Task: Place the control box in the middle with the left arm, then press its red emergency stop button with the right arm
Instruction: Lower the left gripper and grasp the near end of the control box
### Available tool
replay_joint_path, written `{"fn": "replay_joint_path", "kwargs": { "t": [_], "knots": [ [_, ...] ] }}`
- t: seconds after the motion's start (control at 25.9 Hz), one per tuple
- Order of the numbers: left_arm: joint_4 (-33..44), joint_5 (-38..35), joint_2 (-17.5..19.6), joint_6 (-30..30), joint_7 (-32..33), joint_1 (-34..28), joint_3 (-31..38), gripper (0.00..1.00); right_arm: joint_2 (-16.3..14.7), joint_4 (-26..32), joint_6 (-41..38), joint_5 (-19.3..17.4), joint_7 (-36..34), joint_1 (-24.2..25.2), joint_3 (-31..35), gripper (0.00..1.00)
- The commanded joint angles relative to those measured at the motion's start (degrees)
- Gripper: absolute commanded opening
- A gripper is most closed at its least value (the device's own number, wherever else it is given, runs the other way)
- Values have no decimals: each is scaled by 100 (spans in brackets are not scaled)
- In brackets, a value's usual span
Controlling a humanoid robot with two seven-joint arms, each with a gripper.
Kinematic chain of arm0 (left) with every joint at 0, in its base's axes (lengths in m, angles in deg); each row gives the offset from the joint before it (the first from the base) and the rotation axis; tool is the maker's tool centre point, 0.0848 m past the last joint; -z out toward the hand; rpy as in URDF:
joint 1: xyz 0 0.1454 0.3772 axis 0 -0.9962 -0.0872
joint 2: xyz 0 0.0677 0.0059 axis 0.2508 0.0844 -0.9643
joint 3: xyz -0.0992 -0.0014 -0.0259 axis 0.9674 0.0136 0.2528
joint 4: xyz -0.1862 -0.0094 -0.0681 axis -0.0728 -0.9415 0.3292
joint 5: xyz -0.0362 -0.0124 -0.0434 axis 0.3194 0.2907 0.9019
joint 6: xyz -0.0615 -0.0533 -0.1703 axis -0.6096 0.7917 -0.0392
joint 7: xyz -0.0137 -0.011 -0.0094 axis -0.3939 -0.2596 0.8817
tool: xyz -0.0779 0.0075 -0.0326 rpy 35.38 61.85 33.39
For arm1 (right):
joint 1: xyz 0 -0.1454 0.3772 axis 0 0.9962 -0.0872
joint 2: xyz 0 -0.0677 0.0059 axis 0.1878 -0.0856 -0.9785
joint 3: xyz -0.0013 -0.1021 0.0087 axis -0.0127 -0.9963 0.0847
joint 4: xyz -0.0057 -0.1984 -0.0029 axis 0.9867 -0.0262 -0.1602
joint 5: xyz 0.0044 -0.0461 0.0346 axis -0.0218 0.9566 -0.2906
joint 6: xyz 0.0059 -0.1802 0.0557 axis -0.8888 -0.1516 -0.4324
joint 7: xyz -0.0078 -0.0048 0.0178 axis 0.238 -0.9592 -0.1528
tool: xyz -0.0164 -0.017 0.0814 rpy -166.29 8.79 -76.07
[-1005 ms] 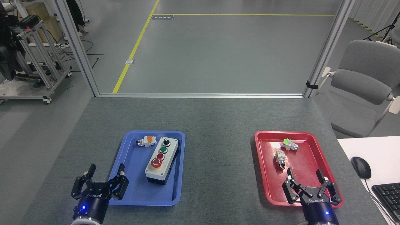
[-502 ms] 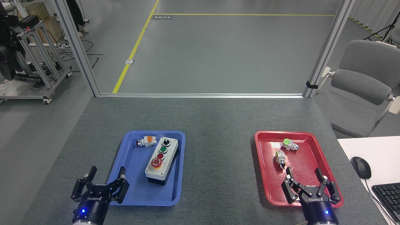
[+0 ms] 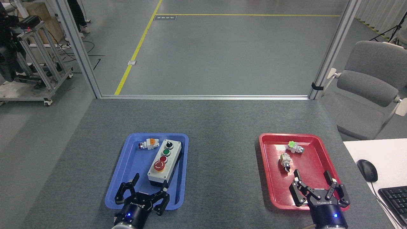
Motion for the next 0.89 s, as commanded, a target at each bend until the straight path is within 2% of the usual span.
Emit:
{"fn": "replay_joint_path", "kwargs": {
  "t": [0.0,0.12,0.31,0.85],
  "knots": [
    [-555,-29,-149,89,379,423,-40,98,-25,-7,-1,-3,0,-11,10,99],
    [-573,-12,-96,80,370,414,-13,98,-139,-7,-1,-3,0,-20,10,99],
    [-731,15,-149,80,405,520,-13,98,-139,-7,8,6,0,-29,19,99],
    [-1654,15,-272,98,414,1091,-13,98,-244,2,-1,-3,0,-11,212,99]
  ]
}}
